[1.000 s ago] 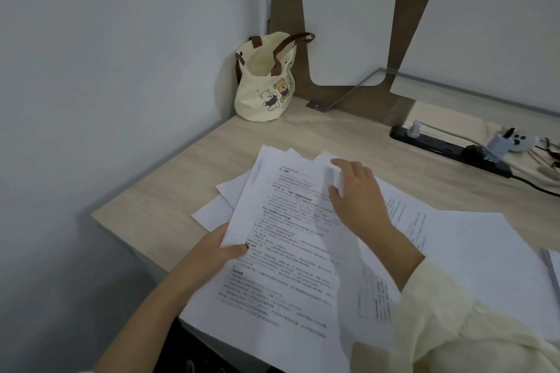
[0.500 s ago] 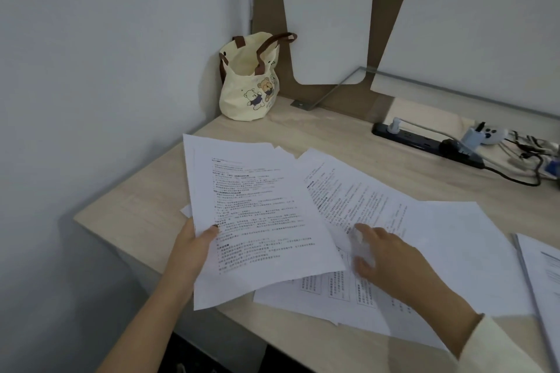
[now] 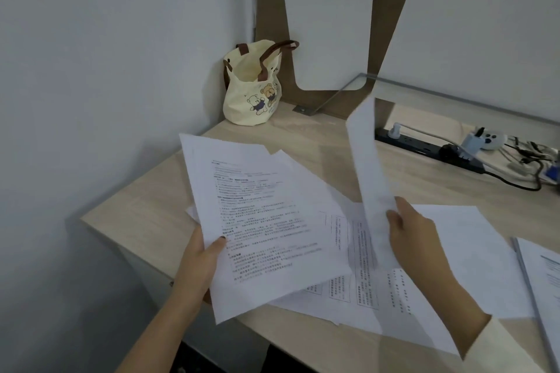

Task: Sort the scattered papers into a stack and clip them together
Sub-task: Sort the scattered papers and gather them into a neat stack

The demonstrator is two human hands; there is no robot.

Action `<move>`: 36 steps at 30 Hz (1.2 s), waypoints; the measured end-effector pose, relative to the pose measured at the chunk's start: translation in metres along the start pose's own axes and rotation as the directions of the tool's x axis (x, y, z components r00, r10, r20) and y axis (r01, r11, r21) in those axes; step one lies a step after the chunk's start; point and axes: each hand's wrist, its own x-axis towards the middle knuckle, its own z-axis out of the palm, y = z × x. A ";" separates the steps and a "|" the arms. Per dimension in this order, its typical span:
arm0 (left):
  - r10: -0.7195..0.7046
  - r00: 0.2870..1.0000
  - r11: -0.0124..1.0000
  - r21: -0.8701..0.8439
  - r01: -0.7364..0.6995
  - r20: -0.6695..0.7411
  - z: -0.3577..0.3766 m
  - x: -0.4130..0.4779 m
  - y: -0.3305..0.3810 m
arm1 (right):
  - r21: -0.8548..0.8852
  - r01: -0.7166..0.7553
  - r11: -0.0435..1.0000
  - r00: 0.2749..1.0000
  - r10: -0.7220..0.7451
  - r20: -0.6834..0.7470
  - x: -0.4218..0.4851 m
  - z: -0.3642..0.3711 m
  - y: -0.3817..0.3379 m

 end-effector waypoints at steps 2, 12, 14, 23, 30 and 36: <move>-0.002 0.999 1.000 0.009 0.002 0.050 0.006 -0.002 -0.001 | 0.004 0.120 0.993 0.992 -0.120 0.035 -0.010 0.003 -0.024; -0.017 0.985 0.997 -0.071 0.029 0.174 0.022 -0.003 0.008 | 0.203 0.189 0.961 0.812 -0.269 0.517 -0.053 0.065 -0.085; 0.024 0.990 1.000 -0.009 -0.022 0.142 0.023 -0.004 0.007 | 0.328 0.090 0.940 0.803 -0.264 0.535 -0.048 0.062 -0.078; -0.064 0.988 0.993 -0.094 0.078 0.138 0.026 -0.001 0.010 | -0.152 -0.019 0.988 0.962 0.060 0.267 0.027 0.014 0.029; -0.076 0.996 0.994 0.079 0.073 0.042 0.023 0.003 -0.002 | -0.256 -0.013 0.967 0.897 0.124 0.424 0.053 0.016 0.052; -0.059 0.996 0.998 -0.022 0.057 -0.060 0.020 0.001 -0.001 | -0.365 0.094 0.926 0.885 0.090 0.458 0.064 0.013 0.052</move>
